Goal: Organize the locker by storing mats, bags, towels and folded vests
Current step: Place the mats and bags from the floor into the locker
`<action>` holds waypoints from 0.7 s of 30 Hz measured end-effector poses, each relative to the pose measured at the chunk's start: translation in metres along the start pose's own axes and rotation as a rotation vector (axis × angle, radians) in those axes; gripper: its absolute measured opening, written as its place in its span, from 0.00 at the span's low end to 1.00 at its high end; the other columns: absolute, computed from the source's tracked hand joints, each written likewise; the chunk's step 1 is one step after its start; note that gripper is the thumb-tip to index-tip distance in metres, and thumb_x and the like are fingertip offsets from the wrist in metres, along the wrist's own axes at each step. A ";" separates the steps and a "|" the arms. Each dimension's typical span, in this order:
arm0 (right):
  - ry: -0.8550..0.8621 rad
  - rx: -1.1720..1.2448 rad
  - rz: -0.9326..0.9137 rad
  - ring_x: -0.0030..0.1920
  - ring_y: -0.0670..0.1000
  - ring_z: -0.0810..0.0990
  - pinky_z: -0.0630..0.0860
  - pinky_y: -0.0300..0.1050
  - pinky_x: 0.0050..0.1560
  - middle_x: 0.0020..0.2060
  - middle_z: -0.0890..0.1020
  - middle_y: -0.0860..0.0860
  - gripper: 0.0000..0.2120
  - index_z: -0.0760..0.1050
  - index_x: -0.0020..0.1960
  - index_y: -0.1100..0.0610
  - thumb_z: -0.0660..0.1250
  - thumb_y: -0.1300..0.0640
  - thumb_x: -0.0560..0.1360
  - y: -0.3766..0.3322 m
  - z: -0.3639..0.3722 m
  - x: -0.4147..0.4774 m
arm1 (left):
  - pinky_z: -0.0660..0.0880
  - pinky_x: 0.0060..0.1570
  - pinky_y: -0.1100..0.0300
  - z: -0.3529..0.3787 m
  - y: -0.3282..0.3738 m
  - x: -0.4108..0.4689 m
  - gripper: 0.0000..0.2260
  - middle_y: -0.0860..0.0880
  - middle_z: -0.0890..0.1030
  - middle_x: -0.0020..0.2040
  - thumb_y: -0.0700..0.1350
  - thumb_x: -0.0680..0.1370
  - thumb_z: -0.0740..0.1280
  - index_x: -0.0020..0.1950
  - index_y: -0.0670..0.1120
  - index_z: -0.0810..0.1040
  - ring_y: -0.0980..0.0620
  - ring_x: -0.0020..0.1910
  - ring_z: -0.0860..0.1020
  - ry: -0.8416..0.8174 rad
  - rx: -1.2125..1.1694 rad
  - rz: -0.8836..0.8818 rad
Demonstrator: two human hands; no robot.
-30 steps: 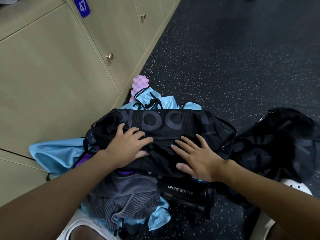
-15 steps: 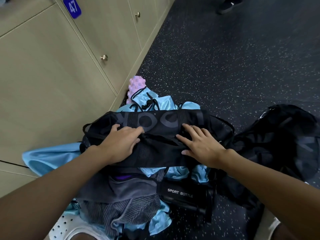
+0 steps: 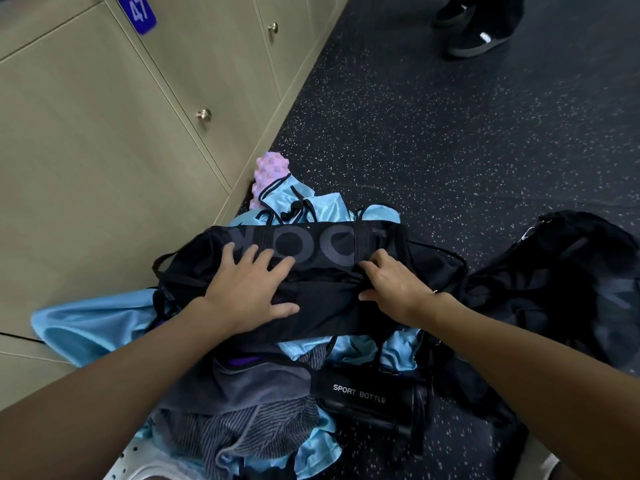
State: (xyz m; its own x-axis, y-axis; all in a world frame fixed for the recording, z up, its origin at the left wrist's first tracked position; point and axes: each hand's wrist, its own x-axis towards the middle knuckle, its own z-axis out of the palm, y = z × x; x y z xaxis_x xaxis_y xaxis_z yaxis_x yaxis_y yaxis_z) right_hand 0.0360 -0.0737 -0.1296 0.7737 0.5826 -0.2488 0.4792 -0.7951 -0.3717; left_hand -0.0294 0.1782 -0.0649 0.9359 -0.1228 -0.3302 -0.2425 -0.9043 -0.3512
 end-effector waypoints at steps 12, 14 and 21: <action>0.051 -0.226 0.029 0.60 0.59 0.72 0.63 0.52 0.60 0.61 0.76 0.57 0.31 0.51 0.77 0.62 0.60 0.51 0.81 -0.004 0.007 0.003 | 0.67 0.60 0.52 -0.004 0.003 0.013 0.30 0.46 0.78 0.59 0.62 0.81 0.57 0.76 0.43 0.60 0.44 0.58 0.75 0.076 0.021 -0.033; 0.076 -0.294 -0.010 0.60 0.58 0.70 0.62 0.53 0.59 0.59 0.77 0.54 0.22 0.62 0.69 0.58 0.60 0.49 0.80 -0.004 0.006 0.003 | 0.69 0.56 0.54 -0.003 0.001 0.013 0.25 0.47 0.80 0.55 0.59 0.82 0.59 0.72 0.44 0.64 0.45 0.54 0.78 0.097 -0.036 -0.027; 0.119 -0.273 -0.099 0.61 0.54 0.68 0.59 0.51 0.65 0.54 0.75 0.51 0.13 0.72 0.56 0.55 0.61 0.48 0.78 -0.002 -0.021 -0.005 | 0.65 0.44 0.56 -0.015 -0.005 0.008 0.17 0.47 0.83 0.48 0.50 0.83 0.61 0.70 0.45 0.65 0.45 0.49 0.80 0.156 -0.279 -0.070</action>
State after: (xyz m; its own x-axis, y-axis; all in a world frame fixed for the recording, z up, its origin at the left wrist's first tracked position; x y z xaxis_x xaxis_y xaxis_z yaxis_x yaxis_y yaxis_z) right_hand 0.0402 -0.0784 -0.1085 0.7533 0.6482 -0.1115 0.6354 -0.7610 -0.1311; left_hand -0.0168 0.1754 -0.0528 0.9810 -0.0981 -0.1676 -0.1172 -0.9872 -0.1080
